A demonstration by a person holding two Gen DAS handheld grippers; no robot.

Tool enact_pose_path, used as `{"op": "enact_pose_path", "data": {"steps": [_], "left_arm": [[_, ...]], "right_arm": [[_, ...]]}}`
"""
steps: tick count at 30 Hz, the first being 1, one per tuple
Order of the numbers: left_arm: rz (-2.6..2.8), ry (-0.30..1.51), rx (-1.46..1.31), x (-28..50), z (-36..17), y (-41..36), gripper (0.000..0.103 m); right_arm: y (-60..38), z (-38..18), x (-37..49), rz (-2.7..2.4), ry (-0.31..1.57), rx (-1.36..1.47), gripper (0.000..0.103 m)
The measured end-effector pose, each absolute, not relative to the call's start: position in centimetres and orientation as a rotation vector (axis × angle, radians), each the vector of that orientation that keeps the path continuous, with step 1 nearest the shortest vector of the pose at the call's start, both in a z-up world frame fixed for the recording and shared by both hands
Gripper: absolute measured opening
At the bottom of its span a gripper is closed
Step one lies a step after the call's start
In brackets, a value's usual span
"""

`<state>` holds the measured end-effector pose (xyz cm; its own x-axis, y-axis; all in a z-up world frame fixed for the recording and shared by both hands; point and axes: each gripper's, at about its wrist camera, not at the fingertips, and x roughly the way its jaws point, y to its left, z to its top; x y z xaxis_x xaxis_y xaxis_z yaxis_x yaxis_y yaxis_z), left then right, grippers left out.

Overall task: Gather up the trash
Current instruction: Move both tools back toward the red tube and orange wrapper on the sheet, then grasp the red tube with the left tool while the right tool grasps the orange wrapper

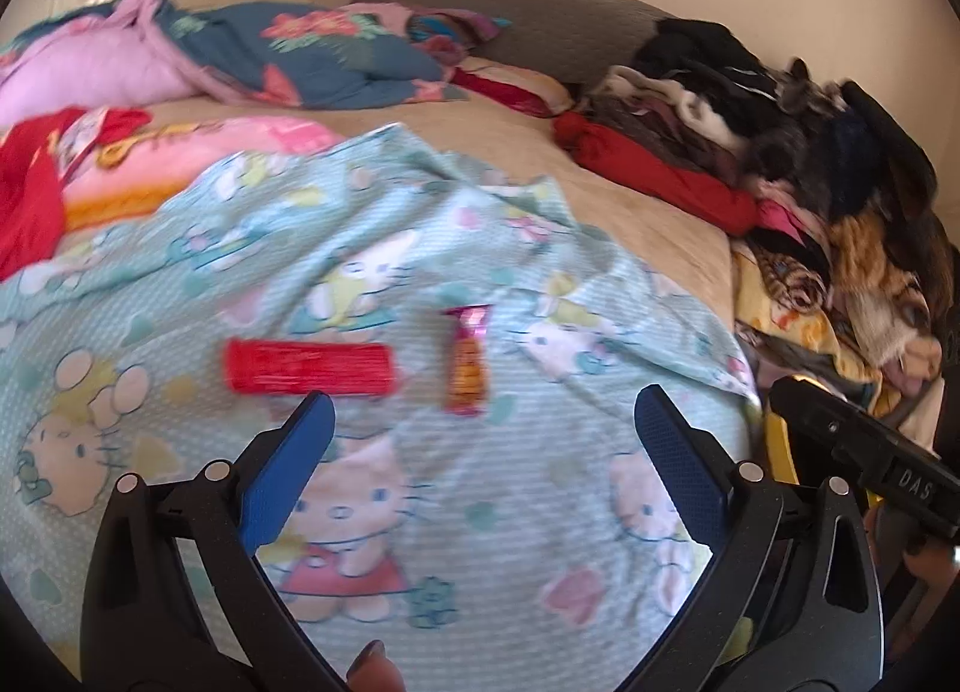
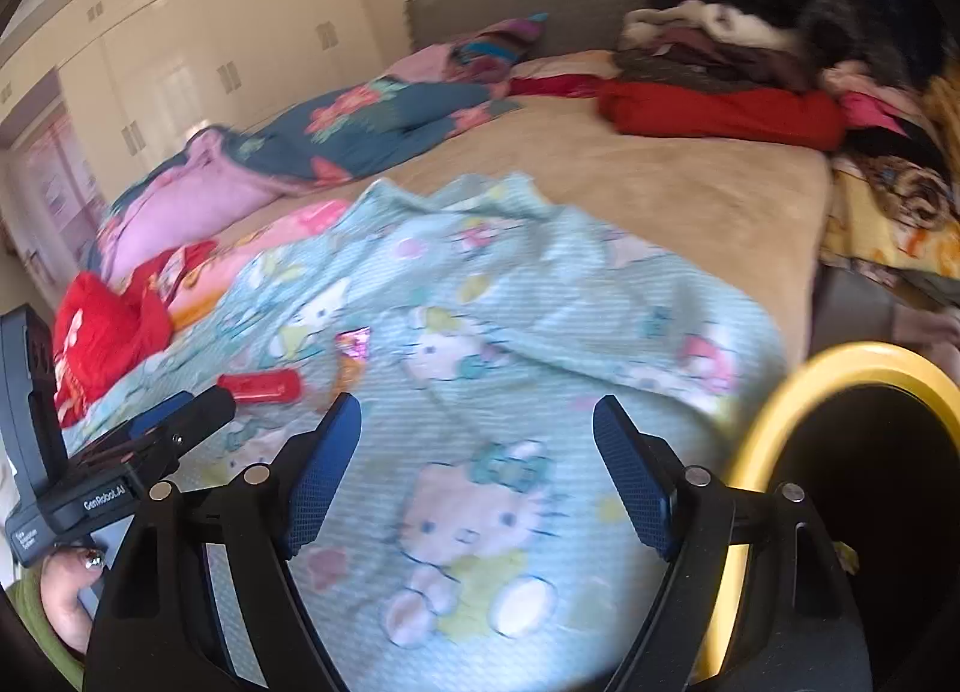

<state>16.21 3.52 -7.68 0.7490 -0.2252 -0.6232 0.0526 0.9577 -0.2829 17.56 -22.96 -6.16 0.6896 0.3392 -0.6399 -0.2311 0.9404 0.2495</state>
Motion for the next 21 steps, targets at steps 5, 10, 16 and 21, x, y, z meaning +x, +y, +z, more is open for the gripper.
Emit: {"op": "enact_pose_path", "data": {"steps": [5,10,16,21], "left_arm": [[-0.114,0.739,-0.342,16.7,-9.0,6.7,0.092],[-0.107,0.78,-0.498,17.7,-10.7,9.6,0.084],[-0.124,0.849,-0.649,19.5,-12.8,11.2,0.079],[-0.106,0.874,-0.749,21.0,-14.3,12.3,0.076]], "right_arm": [[-18.9,-7.7,19.9,0.396,0.798,0.126,0.069],[-15.6,-9.5,22.4,0.461,0.853,0.109,0.058],[-12.9,-11.4,25.3,0.503,0.921,0.127,0.048],[-11.7,-12.9,27.0,0.512,0.974,0.15,0.041]]}}
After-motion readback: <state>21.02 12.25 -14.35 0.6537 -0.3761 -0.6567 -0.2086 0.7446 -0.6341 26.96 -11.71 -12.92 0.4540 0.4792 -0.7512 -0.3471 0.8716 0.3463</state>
